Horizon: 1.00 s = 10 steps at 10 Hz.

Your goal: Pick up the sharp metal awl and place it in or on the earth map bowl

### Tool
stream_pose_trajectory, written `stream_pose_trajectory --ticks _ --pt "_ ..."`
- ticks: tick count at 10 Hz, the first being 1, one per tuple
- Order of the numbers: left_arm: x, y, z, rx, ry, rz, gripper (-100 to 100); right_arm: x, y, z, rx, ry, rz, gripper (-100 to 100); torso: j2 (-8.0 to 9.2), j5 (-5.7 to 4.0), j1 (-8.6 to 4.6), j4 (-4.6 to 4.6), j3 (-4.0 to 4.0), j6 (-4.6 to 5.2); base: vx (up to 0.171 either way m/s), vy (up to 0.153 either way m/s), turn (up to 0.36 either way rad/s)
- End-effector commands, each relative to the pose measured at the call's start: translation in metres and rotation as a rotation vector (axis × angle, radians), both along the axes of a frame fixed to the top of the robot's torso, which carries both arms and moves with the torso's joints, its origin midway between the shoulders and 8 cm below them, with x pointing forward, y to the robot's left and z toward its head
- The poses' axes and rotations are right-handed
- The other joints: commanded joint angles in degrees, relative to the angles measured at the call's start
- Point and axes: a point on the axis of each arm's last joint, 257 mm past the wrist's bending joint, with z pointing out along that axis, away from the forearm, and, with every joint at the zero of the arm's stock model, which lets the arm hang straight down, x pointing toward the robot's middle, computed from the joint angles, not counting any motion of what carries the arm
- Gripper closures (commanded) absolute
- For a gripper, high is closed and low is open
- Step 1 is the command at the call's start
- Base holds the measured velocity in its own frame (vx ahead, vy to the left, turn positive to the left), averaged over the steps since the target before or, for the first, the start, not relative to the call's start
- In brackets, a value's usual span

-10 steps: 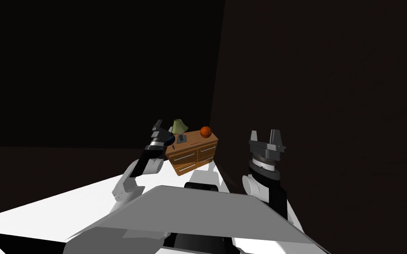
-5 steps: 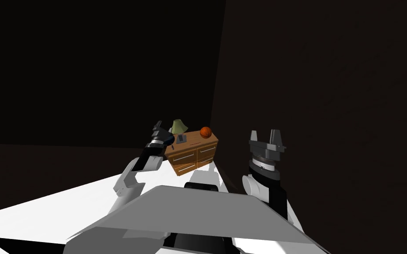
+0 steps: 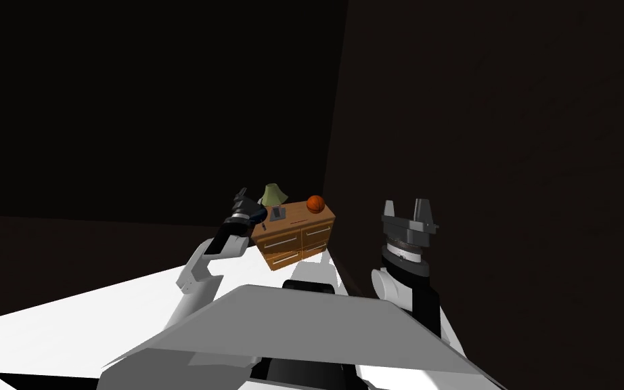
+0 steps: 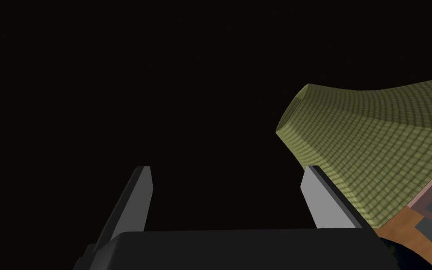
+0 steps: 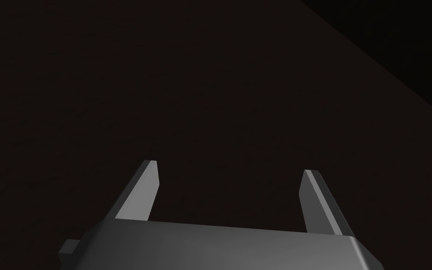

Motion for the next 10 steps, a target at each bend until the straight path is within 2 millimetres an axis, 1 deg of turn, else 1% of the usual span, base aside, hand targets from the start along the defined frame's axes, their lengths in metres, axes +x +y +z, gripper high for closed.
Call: stream_pose_trajectory --ticks 1,2,3,4,5,6,7,8,9,10 --pt "0.004 0.007 -0.008 -0.035 0.033 0.011 -100 0.000 0.000 0.000 0.000 0.000 0.000 0 0.00 0.00 0.00 0.00 0.00 0.00 0.037 -0.039 0.043" --pt "0.005 0.007 -0.009 -0.037 0.040 0.013 -100 0.000 0.000 0.000 0.000 0.000 0.000 0 0.03 0.00 0.00 0.00 0.01 0.01 0.016 -0.016 -0.002" --pt "0.010 0.019 -0.019 -0.090 0.068 0.026 -100 0.000 0.000 0.000 0.000 0.000 0.000 0 0.09 0.01 0.07 0.02 0.05 0.02 0.029 -0.026 0.088" --pt "0.010 0.020 -0.022 -0.093 0.079 0.030 -100 0.000 0.000 0.000 0.000 0.000 0.000 0 0.06 0.02 0.05 0.01 0.03 0.00 0.036 -0.030 0.038" --pt "0.015 0.032 -0.031 -0.148 0.103 0.043 -100 0.000 0.000 0.000 0.000 0.000 0.000 0 0.05 0.01 0.05 0.01 0.03 0.01 0.051 -0.040 0.070" --pt "0.015 0.033 -0.035 -0.153 0.118 0.048 -100 0.000 0.000 0.000 0.000 0.000 0.000 0 0.00 0.01 0.01 0.00 0.00 0.00 0.044 -0.041 0.044" --pt "0.019 0.043 -0.042 -0.205 0.131 0.058 -100 0.000 0.000 0.000 0.000 0.000 0.000 0 0.00 0.00 0.01 0.00 0.00 0.01 0.051 -0.040 0.071" --pt "0.019 0.045 -0.049 -0.214 0.156 0.067 -100 0.000 0.000 0.000 0.000 0.000 0.000 0 -0.02 0.00 0.00 -0.01 -0.01 0.01 0.049 -0.031 0.056" --pt "0.022 0.055 -0.057 -0.268 0.168 0.078 -100 0.000 0.000 0.000 0.000 0.000 0.000 0 -0.01 0.01 0.04 -0.01 -0.01 0.01 0.051 -0.040 0.102" --pt "0.023 0.056 -0.062 -0.275 0.188 0.085 -100 0.000 0.000 0.000 0.000 0.000 0.000 0 -0.03 0.00 0.01 -0.01 -0.02 0.00 0.044 -0.042 0.044"
